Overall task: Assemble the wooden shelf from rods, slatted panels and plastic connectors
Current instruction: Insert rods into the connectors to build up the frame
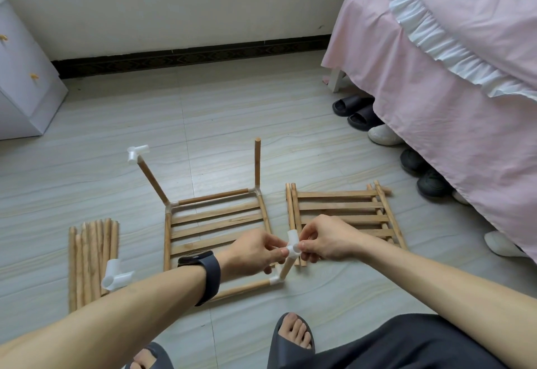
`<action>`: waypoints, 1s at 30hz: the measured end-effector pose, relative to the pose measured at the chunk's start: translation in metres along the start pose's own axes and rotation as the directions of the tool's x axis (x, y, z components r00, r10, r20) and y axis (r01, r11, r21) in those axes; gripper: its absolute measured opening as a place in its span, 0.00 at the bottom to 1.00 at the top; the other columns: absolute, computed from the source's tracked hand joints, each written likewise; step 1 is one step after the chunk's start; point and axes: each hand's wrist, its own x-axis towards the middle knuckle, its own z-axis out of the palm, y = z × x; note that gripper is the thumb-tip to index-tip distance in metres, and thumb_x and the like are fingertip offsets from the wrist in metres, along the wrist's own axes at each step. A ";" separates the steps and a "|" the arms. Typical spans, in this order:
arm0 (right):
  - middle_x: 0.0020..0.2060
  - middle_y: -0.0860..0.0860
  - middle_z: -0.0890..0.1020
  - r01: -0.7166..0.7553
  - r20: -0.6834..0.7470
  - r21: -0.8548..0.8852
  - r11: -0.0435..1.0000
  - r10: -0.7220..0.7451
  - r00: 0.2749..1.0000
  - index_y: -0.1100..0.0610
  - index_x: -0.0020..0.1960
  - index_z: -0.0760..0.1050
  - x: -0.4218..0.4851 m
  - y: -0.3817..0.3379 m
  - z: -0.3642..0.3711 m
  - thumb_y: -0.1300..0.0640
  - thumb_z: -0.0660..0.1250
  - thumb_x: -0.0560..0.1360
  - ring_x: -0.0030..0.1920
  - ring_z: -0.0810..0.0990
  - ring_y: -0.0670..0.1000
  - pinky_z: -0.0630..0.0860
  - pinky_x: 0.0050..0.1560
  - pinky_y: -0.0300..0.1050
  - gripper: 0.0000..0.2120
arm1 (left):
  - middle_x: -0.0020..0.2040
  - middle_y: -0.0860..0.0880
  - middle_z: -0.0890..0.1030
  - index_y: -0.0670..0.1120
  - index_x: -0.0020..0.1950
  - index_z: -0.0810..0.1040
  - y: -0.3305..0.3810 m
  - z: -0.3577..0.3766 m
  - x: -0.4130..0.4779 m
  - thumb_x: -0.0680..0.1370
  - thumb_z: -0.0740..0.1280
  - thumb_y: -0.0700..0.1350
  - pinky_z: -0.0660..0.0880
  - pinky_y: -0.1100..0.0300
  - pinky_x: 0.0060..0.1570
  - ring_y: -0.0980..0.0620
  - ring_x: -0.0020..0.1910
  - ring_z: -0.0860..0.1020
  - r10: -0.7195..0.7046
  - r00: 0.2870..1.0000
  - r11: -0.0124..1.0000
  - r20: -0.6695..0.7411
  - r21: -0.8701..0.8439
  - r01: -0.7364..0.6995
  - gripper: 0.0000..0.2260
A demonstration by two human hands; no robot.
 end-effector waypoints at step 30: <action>0.72 0.44 0.68 0.433 0.081 -0.597 0.675 -0.487 0.870 0.44 0.75 0.65 0.018 -0.137 0.055 0.42 0.60 0.82 0.72 0.64 0.49 0.67 0.72 0.48 0.23 | 0.54 0.50 0.84 0.53 0.61 0.81 -0.104 -0.186 -0.143 0.82 0.65 0.51 0.80 0.53 0.54 0.53 0.48 0.83 -0.218 0.786 0.950 -0.578 0.059 0.307 0.10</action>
